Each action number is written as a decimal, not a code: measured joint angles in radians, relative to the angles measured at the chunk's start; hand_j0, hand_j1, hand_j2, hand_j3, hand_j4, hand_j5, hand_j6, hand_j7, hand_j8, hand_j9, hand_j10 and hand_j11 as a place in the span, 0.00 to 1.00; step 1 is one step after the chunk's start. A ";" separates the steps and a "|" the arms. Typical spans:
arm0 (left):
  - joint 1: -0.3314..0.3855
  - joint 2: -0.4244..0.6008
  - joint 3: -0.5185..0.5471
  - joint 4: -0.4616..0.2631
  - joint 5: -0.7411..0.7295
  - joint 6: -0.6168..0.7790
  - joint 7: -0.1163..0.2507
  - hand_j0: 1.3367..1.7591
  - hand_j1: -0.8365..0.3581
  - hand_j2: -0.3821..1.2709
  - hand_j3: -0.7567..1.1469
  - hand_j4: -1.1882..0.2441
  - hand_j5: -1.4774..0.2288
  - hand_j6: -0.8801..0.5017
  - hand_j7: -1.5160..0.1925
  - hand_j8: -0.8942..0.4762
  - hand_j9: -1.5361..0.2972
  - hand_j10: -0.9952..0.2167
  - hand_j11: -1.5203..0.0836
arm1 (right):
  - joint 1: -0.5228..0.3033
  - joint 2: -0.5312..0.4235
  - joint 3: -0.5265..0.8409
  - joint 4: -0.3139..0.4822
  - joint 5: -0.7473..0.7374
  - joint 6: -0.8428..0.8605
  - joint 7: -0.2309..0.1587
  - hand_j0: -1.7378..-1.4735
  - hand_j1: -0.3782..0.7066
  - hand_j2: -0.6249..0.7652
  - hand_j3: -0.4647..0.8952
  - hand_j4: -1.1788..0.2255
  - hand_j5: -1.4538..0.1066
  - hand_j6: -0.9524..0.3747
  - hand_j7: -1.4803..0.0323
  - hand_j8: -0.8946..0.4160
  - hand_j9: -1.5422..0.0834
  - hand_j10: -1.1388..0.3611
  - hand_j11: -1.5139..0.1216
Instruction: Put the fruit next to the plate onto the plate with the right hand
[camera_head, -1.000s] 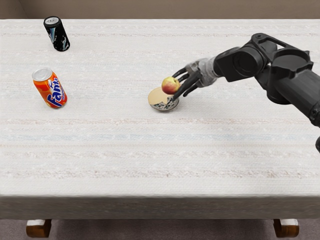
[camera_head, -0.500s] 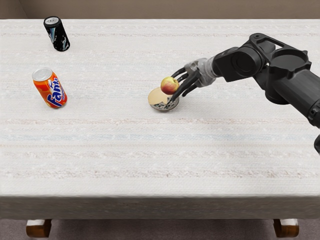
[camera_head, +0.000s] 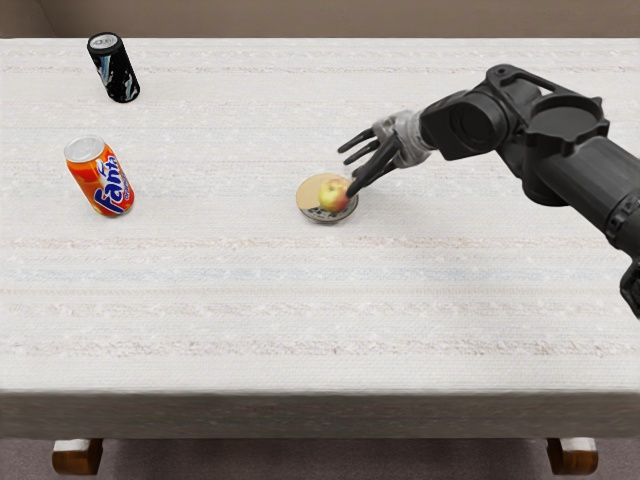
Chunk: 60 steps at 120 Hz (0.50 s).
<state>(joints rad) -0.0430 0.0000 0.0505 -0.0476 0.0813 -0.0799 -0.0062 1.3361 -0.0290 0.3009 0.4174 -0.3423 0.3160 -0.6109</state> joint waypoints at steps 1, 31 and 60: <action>0.000 0.000 0.000 0.000 0.000 0.000 0.000 0.76 0.99 0.23 0.40 0.83 0.86 0.63 0.89 0.65 0.84 0.82 0.95 | 0.000 0.000 0.000 0.000 0.000 -0.001 0.000 0.31 0.36 0.50 0.34 0.64 0.61 0.51 0.65 0.42 0.64 0.51 0.62; 0.000 0.000 0.000 0.000 0.000 0.000 0.000 0.76 0.99 0.23 0.40 0.83 0.86 0.63 0.89 0.65 0.84 0.82 0.95 | -0.020 -0.201 0.076 0.006 0.113 0.174 0.000 0.30 0.14 0.46 0.34 0.77 0.83 0.65 0.88 0.60 0.85 0.68 0.83; 0.001 0.000 0.000 -0.001 0.000 0.000 0.000 0.76 0.99 0.23 0.40 0.83 0.86 0.63 0.89 0.65 0.84 0.82 0.95 | -0.122 -0.533 0.169 0.013 0.189 0.283 0.000 0.30 0.06 0.45 0.34 0.82 0.90 0.70 0.95 0.66 0.92 0.74 0.90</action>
<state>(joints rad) -0.0420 0.0000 0.0503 -0.0489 0.0813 -0.0802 -0.0062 1.2145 -0.5621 0.4695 0.4303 -0.1535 0.5994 -0.6109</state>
